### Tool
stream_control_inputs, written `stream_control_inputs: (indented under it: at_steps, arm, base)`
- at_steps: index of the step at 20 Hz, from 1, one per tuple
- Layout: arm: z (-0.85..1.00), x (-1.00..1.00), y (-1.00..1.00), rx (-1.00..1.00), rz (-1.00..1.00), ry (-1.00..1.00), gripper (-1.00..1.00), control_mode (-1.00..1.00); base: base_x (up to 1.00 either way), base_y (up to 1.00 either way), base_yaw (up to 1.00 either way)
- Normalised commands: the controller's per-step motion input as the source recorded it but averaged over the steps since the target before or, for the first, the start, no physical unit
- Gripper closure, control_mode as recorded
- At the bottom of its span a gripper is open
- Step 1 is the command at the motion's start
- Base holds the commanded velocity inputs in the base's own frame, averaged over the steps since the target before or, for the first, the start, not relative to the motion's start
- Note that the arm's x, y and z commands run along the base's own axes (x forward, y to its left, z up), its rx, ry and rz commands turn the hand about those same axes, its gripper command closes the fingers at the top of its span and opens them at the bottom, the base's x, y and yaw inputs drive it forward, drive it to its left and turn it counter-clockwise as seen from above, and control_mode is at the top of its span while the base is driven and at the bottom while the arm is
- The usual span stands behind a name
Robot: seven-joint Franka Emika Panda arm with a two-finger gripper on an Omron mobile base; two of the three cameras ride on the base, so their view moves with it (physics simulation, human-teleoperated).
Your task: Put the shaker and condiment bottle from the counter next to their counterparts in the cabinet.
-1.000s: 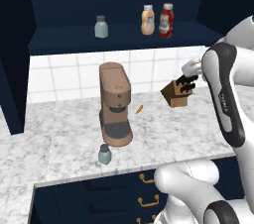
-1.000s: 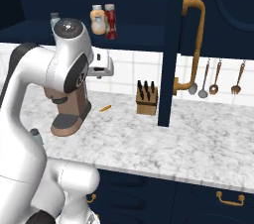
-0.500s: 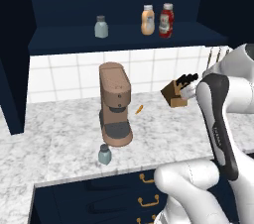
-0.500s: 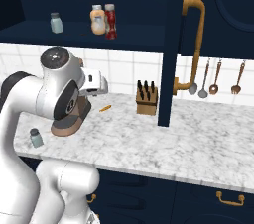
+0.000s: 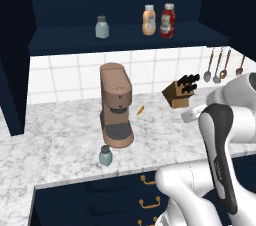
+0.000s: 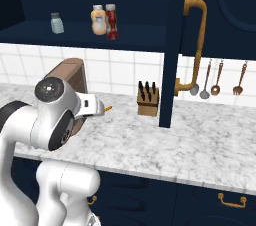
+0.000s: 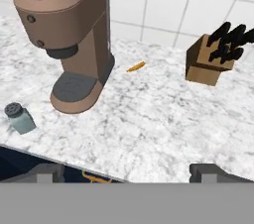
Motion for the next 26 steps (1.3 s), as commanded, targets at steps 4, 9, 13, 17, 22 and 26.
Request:
stream_control_inputs:
  at_steps: [4,9,13,17,22,26]
  arm:
    - [-0.46,-0.37,0.10,0.00,0.00,-0.05,-1.00,-1.00]
    - [-0.46,-0.33,0.16,0.01,0.03,-0.04,-1.00,-1.00]
    - [-0.48,-0.32,0.29,0.00,0.04,-0.08,-1.00,-1.00]
    - [-0.53,-0.24,0.36,0.00,0.04,-0.13,-1.00,-1.00]
    - [-0.55,-0.23,0.41,0.00,0.04,-0.17,-1.00,-1.00]
    - [-0.55,-0.11,0.43,0.00,0.02,-0.20,-1.00,-1.00]
  base:
    - [0.00,0.00,0.00]
    - [0.00,0.00,0.00]
    - [0.00,0.00,0.00]
    - [0.00,0.00,0.00]
    - [0.00,0.00,0.00]
    - [0.00,0.00,0.00]
